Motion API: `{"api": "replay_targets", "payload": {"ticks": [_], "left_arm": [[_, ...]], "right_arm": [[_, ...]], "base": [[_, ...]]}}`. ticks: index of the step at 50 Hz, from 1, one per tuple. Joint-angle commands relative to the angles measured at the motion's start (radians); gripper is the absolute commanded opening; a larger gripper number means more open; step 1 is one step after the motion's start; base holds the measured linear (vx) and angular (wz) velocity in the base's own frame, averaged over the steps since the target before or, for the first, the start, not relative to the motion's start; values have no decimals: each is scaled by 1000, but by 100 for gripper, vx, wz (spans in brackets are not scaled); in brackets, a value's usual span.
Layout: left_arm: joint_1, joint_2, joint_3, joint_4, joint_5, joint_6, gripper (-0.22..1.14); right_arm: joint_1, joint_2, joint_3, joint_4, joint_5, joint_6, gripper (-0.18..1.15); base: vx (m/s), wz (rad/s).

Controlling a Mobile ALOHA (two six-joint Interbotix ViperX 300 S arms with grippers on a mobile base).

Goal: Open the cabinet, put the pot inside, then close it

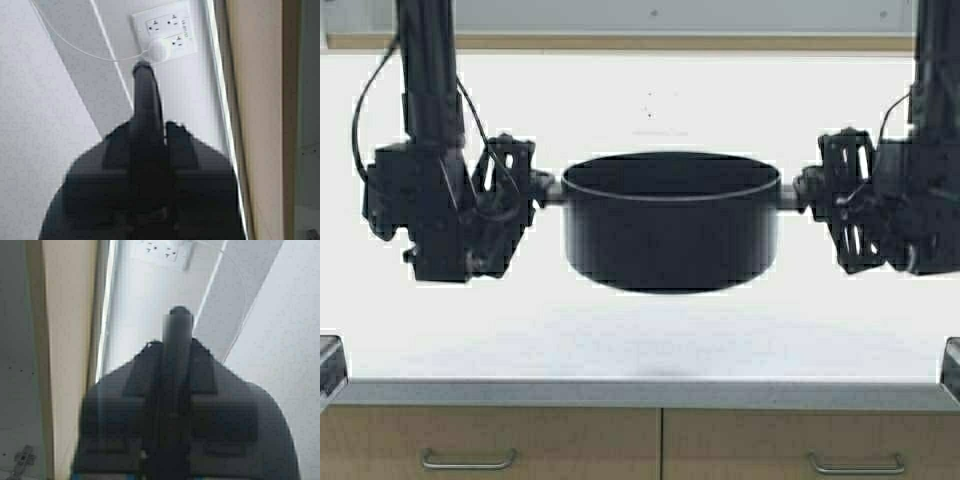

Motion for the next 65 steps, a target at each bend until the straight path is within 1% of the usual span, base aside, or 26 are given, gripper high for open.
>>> {"api": "replay_targets", "payload": {"ticks": [1, 5, 8, 10, 14, 21, 29, 43, 57, 65], "left_arm": [[-60, -155, 52, 8, -15, 11, 2], [-81, -229, 91, -9, -14, 14, 2], [-107, -282, 118, -52, -8, 21, 2], [-133, -327, 141, -98, 0, 40, 2], [-169, -391, 167, -144, 17, 80, 2], [-209, -500, 181, -149, 57, 143, 2], [-224, -597, 183, -153, 133, 195, 2], [-241, -747, 172, -156, 255, 293, 2], [-241, -899, 114, -164, 426, 400, 2], [-241, -960, 48, -222, 528, 517, 2]], "right_arm": [[74, -152, 48, 2, -23, 2, 8], [91, -206, 74, 12, -17, 2, 8], [106, -241, 92, 23, -11, 2, 8], [118, -262, 103, 32, -6, 2, 8], [144, -308, 124, 55, 0, 3, 8], [195, -394, 141, 101, 28, 2, 8], [235, -514, 144, 129, 95, 0, 8], [245, -746, 130, 135, 313, -11, 8], [244, -920, 51, 135, 581, -60, 8], [244, -991, -25, 146, 723, -100, 8]], "base": [[-1, 0], [0, 0], [0, 0], [-1, 0], [-1, 0], [-1, 0], [0, 0], [0, 0], [0, 0], [0, 0]]}}
